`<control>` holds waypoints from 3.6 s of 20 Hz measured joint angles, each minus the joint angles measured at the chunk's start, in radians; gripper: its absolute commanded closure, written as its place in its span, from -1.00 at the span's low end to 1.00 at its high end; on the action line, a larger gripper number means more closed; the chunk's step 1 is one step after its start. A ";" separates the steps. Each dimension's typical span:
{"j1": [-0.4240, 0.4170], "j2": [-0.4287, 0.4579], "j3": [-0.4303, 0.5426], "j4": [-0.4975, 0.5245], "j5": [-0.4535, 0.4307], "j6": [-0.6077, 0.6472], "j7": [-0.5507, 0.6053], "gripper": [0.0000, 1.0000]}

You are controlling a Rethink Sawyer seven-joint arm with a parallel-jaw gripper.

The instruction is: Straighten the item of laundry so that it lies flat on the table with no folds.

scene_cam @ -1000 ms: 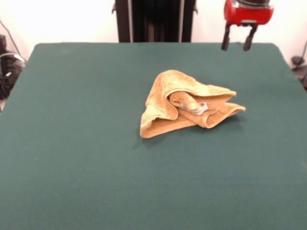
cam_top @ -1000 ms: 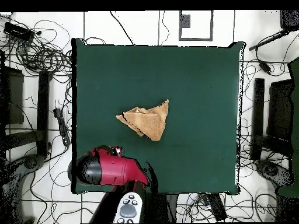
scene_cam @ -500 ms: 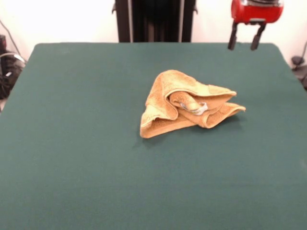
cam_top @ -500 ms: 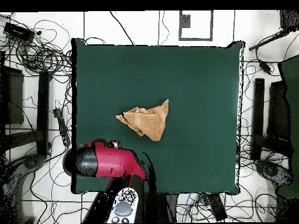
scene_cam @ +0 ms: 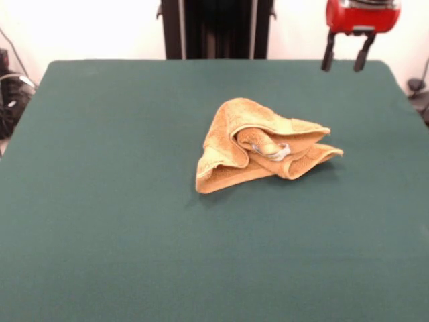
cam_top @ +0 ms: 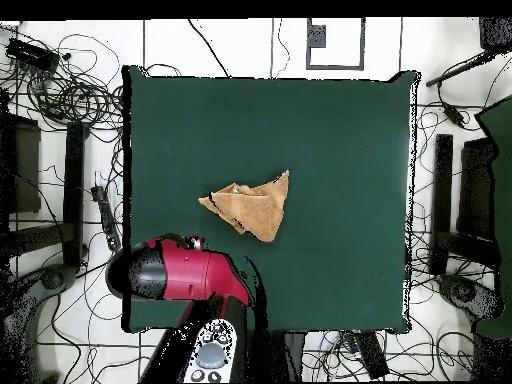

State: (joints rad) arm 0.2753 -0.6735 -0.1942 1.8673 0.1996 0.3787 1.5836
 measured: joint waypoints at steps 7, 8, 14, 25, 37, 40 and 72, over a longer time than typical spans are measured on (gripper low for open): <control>0.000 0.000 0.000 0.000 0.000 0.000 0.000 -1.00; 0.000 0.000 0.000 0.000 0.000 0.000 0.000 -1.00; -0.001 0.000 0.000 0.000 0.000 0.000 0.000 -1.00; -0.017 0.025 -0.003 -0.057 -0.001 0.000 0.000 -1.00; -0.020 0.094 -0.026 -0.211 -0.001 0.017 0.000 -1.00; -0.020 0.100 -0.028 -0.231 -0.001 0.017 0.000 -1.00; -0.082 0.109 -0.028 -0.299 -0.011 0.053 0.000 -1.00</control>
State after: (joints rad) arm 0.1931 -0.5641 -0.2218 1.5679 0.1882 0.4314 1.5836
